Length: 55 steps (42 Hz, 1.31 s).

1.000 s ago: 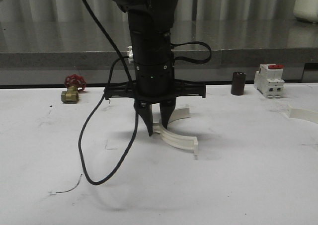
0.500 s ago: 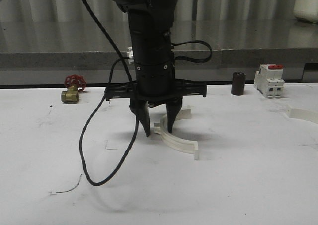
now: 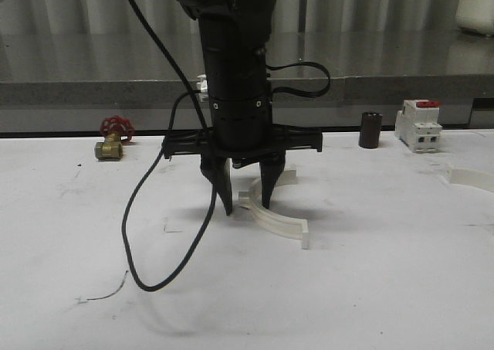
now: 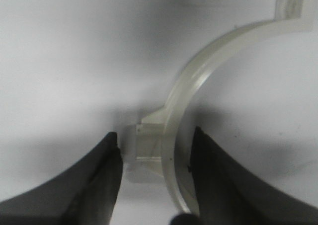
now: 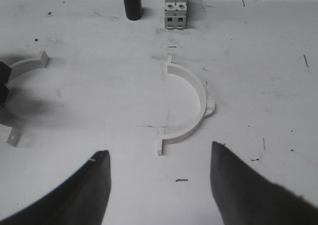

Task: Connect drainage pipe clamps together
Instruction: 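Open the left gripper and raise it away from the clamp half, then move the right gripper over the other white clamp half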

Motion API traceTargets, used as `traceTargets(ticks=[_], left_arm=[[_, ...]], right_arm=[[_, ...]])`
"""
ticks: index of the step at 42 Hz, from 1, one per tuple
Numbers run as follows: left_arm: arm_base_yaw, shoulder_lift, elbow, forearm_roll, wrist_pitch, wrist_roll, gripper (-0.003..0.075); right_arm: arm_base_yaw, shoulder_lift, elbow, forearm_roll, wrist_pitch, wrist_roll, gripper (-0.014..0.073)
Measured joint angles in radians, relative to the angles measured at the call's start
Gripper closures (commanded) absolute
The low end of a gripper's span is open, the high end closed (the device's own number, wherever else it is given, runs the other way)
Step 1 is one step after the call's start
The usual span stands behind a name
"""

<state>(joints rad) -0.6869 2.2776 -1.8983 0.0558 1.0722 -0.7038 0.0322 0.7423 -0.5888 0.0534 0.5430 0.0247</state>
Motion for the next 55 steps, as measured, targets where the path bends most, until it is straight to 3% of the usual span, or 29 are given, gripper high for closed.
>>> traceTargets(ticks=[7,21,26,33,55], left_arm=[[0.000,-0.007,-0.052,0.039,0.069,0.071,0.0398],[0.000,-0.244,-0.089,0.072,0.152,0.494,0.0398],[0.032,-0.349,-0.063,0.020,0.154,0.618,0.0398],[0.109,-0.513,0.065,-0.084,0.104,0.753,0.0398],[0.124,-1.133,0.732,-0.080,-0.160,0.777,0.0398]], right_arm=[[0.000,0.000,0.000,0.000,0.000,0.000,0.0124],[0.000,0.000,0.000,0.000,0.000,0.000,0.0124],[0.000,0.000,0.000,0.000,0.000,0.000,0.0124],[0.000,0.000,0.000,0.000,0.000,0.000,0.0124],[0.000,0.000,0.000,0.000,0.000,0.000,0.0124]])
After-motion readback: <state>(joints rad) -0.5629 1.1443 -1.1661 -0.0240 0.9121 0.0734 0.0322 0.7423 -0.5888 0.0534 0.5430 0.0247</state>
